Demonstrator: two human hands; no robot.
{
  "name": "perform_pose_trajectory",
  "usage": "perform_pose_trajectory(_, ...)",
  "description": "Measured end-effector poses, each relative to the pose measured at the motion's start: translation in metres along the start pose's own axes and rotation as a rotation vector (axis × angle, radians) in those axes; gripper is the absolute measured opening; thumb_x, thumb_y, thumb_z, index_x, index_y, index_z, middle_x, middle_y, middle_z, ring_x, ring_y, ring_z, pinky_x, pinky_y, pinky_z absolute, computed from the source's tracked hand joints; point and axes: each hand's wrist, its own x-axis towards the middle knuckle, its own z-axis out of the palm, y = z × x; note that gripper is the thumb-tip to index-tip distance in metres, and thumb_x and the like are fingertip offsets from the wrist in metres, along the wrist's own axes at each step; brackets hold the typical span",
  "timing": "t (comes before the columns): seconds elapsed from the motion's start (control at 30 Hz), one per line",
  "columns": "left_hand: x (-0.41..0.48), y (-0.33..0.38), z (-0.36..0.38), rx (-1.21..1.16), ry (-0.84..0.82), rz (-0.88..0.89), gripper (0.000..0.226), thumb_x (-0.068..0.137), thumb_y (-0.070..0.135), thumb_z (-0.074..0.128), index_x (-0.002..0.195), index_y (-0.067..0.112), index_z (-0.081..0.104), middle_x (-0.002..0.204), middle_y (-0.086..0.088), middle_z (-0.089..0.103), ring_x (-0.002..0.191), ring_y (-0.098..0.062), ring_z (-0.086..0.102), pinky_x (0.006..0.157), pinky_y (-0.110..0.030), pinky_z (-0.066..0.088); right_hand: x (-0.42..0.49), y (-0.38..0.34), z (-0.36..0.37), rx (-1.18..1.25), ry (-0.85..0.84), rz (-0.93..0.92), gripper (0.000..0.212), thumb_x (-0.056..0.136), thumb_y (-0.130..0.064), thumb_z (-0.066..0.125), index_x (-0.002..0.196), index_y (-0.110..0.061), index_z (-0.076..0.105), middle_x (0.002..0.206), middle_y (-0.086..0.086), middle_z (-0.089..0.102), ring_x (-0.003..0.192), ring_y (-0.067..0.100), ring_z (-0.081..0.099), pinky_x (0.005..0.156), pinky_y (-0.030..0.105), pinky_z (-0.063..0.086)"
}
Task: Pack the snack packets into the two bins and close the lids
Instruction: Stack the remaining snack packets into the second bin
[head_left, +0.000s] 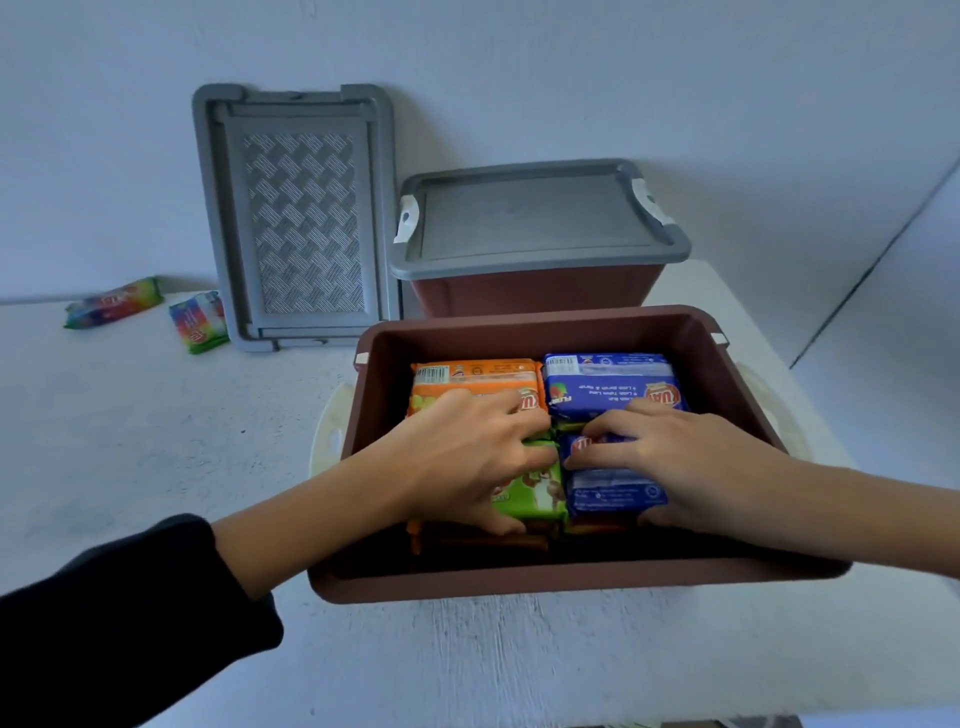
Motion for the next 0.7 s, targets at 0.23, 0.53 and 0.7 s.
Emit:
perform_pose_trajectory(0.23, 0.003, -0.005, 0.002, 0.017, 0.043, 0.046, 0.063, 0.056, 0.075, 0.065, 0.093, 0.024, 0.069, 0.083, 0.004, 0.066, 0.069, -0.013, 0.062, 0.045, -0.019, 0.042, 0.008, -0.002, -0.004, -0.019, -0.013, 0.001, 0.065, 0.085, -0.029, 0.062, 0.139, -0.039, 0.028, 0.137, -0.009, 0.03, 0.127, 0.012, 0.032, 0.088, 0.027, 0.044)
perform_pose_trajectory(0.53, -0.039, -0.066, -0.031, -0.17, 0.267, -0.337, 0.042, 0.085, 0.058, 0.04, 0.098, 0.029, 0.068, 0.087, 0.01, 0.067, 0.076, -0.009, 0.064, 0.044, -0.028, 0.046, 0.055, -0.001, -0.065, 0.305, 0.277, -0.012, 0.049, 0.076, -0.044, 0.068, 0.123, -0.039, 0.054, 0.113, -0.017, 0.053, 0.103, 0.001, 0.054, 0.088, 0.027, 0.047)
perform_pose_trajectory(0.7, -0.105, -0.116, -0.033, -0.177, 0.354, -0.654, 0.028, 0.088, 0.043, 0.049, 0.099, 0.025, 0.068, 0.086, 0.009, 0.066, 0.073, -0.007, 0.061, 0.048, -0.025, 0.049, 0.134, -0.032, -0.106, 0.375, 0.447, -0.114, 0.048, 0.078, -0.033, 0.07, 0.124, -0.034, 0.056, 0.111, -0.009, 0.058, 0.096, 0.006, 0.054, 0.083, 0.023, 0.045)
